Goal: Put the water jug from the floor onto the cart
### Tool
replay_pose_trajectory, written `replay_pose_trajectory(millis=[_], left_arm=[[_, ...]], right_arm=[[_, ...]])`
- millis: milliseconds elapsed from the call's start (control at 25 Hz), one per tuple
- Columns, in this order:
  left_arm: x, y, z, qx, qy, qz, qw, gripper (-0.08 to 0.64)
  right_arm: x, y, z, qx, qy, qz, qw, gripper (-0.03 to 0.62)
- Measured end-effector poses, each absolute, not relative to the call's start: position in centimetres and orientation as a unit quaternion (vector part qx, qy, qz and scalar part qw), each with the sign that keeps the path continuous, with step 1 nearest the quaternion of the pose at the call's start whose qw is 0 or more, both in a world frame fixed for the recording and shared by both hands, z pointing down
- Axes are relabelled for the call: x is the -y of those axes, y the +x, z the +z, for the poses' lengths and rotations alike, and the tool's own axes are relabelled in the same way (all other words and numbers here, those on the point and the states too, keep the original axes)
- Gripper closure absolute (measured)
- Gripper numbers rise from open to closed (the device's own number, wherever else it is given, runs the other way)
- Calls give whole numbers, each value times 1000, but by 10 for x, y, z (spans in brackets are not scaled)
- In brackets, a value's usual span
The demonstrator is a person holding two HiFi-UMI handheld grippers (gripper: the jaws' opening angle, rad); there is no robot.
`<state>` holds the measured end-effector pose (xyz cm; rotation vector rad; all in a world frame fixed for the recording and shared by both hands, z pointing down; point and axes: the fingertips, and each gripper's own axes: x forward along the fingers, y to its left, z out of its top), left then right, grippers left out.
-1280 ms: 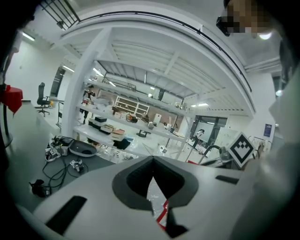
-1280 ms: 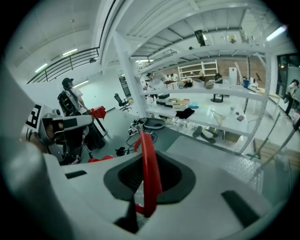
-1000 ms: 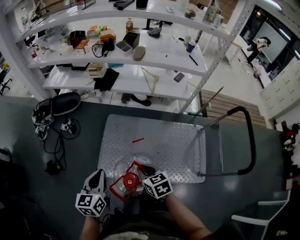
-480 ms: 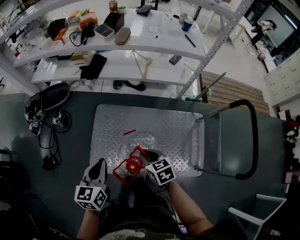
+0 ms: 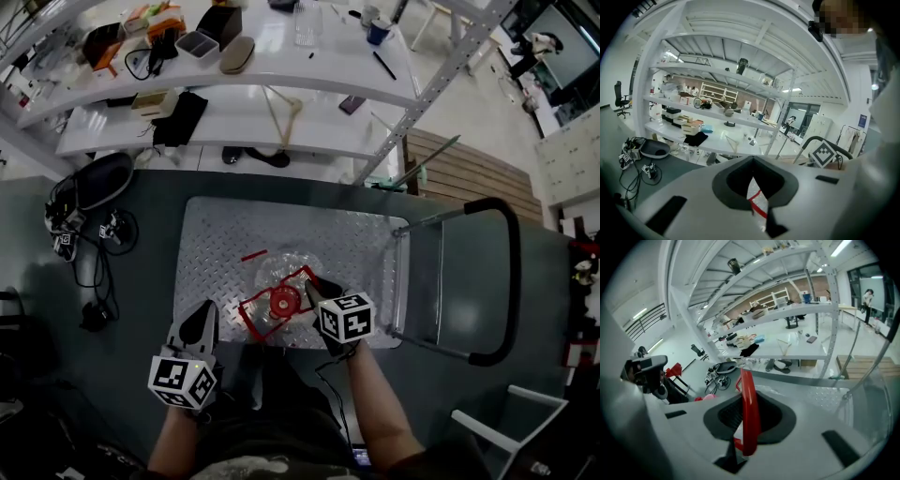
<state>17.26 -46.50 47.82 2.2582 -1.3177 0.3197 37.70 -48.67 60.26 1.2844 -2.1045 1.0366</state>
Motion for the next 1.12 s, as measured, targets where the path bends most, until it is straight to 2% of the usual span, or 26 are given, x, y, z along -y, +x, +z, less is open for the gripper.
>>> replay_pose_trajectory(millis=[320,840,1000,1120], left_arm=[[459,189,480,472,834,123,259,551],[446,199,467,458,848,104,245,551],[433,189,461,463,848,96,241,552],[418,181,455,463,850,87,236,552]], right_arm=[[496,454,622,703,547,400,216,557],[471,485,636,663,617,378,193,556],[466,483,625,665,624,369,180,463],[457,488,606,659,652,330,178,449]])
